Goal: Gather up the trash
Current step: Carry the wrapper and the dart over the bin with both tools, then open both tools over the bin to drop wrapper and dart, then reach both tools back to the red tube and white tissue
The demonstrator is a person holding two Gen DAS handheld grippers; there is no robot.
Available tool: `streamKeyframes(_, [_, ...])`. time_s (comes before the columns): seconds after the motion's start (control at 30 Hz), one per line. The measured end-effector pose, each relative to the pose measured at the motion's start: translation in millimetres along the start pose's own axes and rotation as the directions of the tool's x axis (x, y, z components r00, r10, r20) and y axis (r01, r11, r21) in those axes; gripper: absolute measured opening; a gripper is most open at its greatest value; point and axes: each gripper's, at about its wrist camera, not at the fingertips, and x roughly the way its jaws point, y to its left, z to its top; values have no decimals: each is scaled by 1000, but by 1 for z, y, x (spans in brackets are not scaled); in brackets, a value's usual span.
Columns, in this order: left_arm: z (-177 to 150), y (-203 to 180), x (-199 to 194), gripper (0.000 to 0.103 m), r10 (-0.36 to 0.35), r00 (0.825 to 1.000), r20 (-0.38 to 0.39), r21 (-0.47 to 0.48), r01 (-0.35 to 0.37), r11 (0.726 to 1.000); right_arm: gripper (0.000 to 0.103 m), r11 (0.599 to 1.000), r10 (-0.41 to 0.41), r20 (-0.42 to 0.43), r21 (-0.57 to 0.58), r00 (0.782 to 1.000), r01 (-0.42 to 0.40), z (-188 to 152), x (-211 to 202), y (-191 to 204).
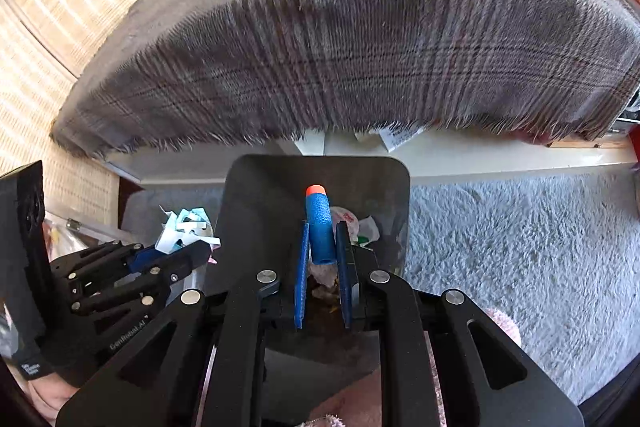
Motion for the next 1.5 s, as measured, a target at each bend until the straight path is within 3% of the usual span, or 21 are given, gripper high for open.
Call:
streamKeyframes(0.33, [2, -2, 4, 19, -31, 1000, -6, 5, 31, 1000, 18, 1000, 9, 4, 17, 1000, -9, 6, 5, 0])
streamKeyframes(0.4, [2, -4, 2, 35, -23, 1000, 5, 15, 23, 1000, 18, 1000, 5, 13, 24, 1000, -5, 8, 3, -2])
streamKeyframes(0.43, [2, -4, 1, 40, -16, 1000, 12, 19, 15, 1000, 28, 1000, 0, 18, 28, 1000, -1, 9, 2, -3])
streamKeyframes(0.47, [3, -5, -2, 53, -1, 1000, 25, 21, 1, 1000, 38, 999, -6, 29, 37, 1000, 5, 10, -1, -5])
streamKeyframes(0.5, [4, -5, -3, 63, 5, 999, 33, 23, -5, 1000, 58, 999, -12, 41, 43, 999, 10, 10, -3, -7])
streamKeyframes(0.63, [7, -3, -12, 81, 23, 997, 71, 20, -25, 999, 82, 996, -64, 84, 71, 994, 58, 11, -13, -14])
streamKeyframes(0.7, [9, 0, -15, 96, 44, 995, 91, 12, -46, 999, 95, 993, -88, 99, 90, 991, 79, 11, -18, -18])
streamKeyframes(0.77, [12, -1, -17, 95, 65, 993, 98, 21, -68, 998, 100, 992, -88, 115, 98, 989, 77, 12, -22, -20])
streamKeyframes(1.13, [33, 10, -57, 95, 75, 978, 195, -34, -69, 997, 100, 990, -100, 173, 116, 980, 81, 28, -47, -25])
streamKeyframes(1.37, [70, 11, -90, 95, 96, 963, 253, -17, -95, 995, 100, 989, -140, 252, 85, 958, 122, 69, -73, -22])
streamKeyframes(1.5, [103, 17, -99, 95, 102, 964, 245, -19, -100, 995, 100, 990, -139, 284, 70, 949, 124, 97, -82, -21])
